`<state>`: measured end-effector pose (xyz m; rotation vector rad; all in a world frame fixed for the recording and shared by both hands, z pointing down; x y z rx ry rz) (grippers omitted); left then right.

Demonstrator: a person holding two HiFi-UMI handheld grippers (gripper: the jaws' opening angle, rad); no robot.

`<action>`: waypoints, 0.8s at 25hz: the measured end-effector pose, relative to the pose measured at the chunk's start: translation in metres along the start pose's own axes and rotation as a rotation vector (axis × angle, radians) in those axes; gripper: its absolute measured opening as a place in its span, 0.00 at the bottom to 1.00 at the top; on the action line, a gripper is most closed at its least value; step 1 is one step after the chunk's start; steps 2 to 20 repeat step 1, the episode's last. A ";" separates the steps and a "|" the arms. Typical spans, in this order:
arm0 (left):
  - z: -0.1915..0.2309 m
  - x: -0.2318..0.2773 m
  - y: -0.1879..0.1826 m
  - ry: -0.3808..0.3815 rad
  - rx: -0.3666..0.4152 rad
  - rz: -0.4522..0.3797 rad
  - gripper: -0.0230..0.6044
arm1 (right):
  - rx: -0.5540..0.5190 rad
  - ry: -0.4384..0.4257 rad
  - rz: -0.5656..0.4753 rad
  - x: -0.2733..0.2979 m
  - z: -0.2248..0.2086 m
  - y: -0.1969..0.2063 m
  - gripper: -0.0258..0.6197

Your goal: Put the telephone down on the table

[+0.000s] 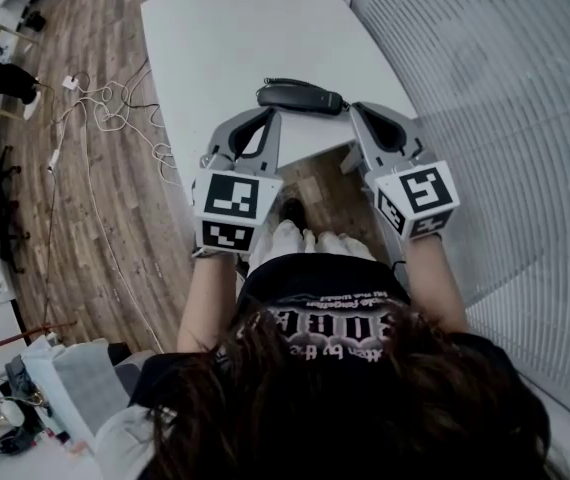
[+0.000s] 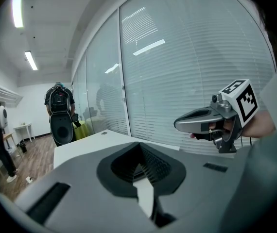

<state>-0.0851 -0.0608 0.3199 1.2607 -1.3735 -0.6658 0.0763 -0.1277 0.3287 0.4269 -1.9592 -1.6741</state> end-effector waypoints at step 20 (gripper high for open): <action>0.001 0.000 0.000 -0.001 -0.002 -0.003 0.04 | 0.003 0.003 0.003 0.000 -0.001 0.001 0.08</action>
Point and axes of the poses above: the fingertips, and each gripper's own axes: x forward along the fingers, z to its left, y out of its underside, the point moved 6 cm from there along -x, backward along the fingers, and after that the axes turned 8 degrees about x, right-handed, at the moved point
